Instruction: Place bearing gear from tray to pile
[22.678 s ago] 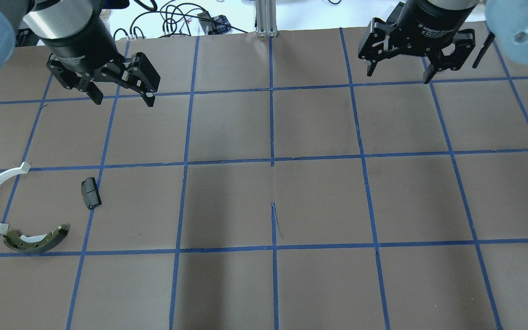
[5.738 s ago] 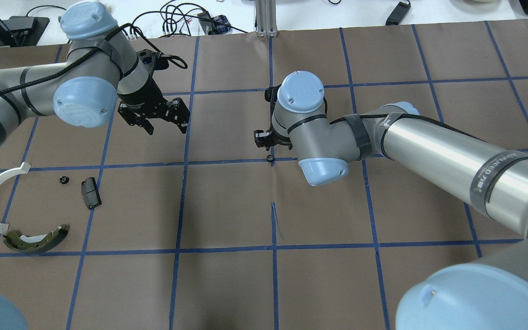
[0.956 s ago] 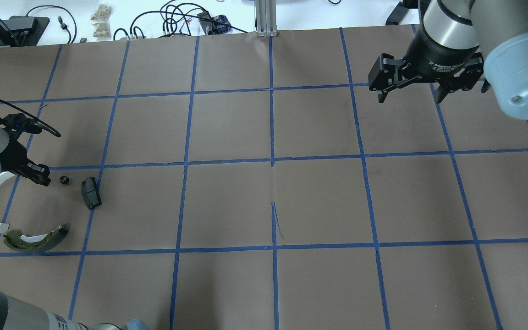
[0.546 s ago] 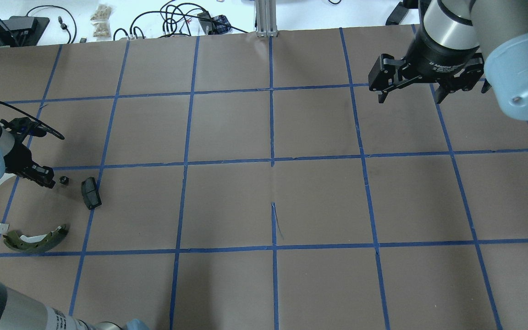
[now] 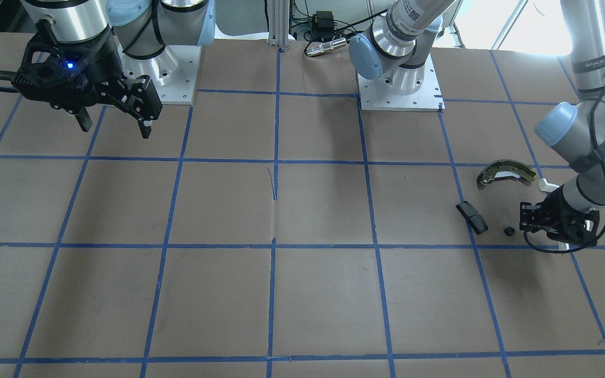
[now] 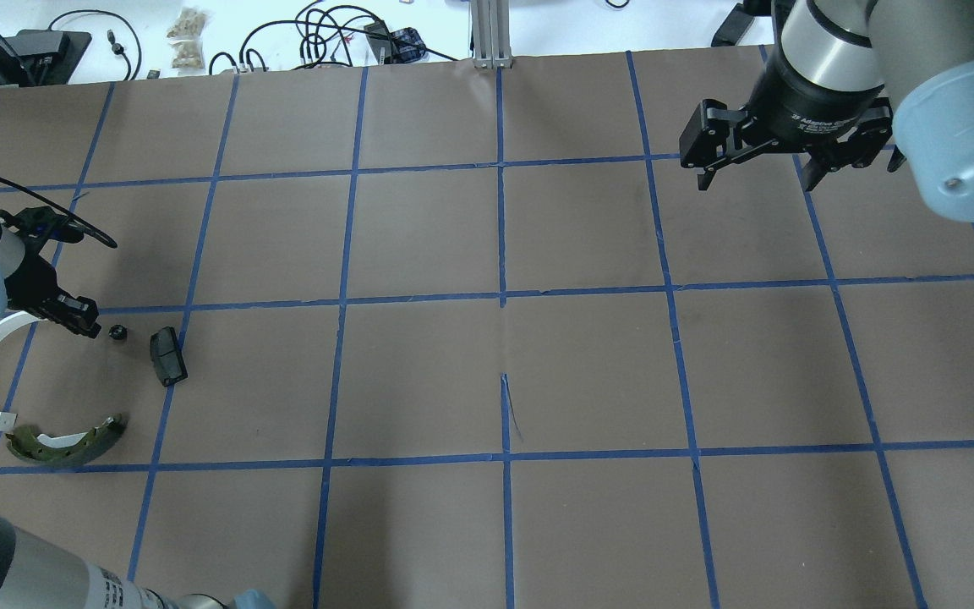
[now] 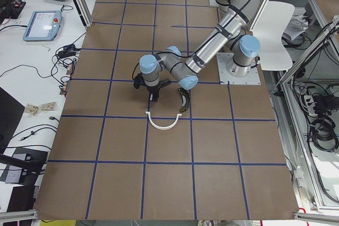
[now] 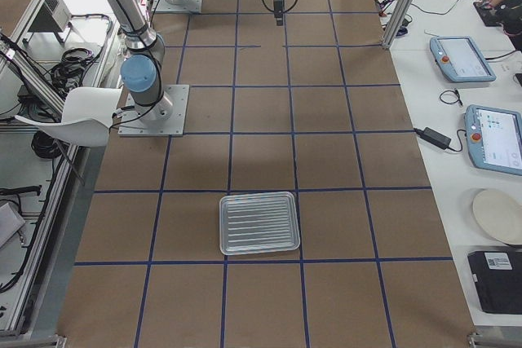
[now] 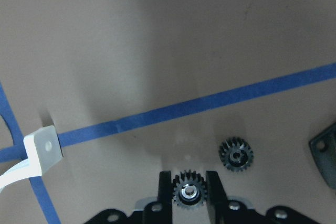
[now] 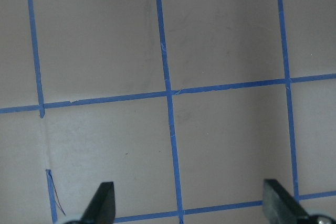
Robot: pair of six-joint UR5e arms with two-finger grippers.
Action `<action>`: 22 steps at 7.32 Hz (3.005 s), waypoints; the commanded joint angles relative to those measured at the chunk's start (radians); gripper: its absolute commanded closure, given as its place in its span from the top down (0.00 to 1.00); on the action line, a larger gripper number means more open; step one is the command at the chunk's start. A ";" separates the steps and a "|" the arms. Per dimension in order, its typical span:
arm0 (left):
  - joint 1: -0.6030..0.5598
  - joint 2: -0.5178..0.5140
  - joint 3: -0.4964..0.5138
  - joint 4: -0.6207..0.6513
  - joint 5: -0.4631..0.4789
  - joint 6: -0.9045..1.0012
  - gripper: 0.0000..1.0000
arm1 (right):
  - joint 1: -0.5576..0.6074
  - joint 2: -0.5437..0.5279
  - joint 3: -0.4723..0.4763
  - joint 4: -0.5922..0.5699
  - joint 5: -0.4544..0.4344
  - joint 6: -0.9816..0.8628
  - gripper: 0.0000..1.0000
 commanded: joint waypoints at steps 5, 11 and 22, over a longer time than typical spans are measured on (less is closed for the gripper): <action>-0.203 0.094 0.166 -0.267 0.004 -0.188 1.00 | 0.000 -0.001 0.000 0.002 -0.002 -0.001 1.00; -0.623 0.294 0.355 -0.581 0.004 -0.736 1.00 | 0.000 -0.001 0.002 0.002 0.000 -0.001 1.00; -0.591 0.437 0.368 -0.751 -0.084 -0.868 1.00 | 0.000 0.000 0.000 -0.002 0.000 0.001 1.00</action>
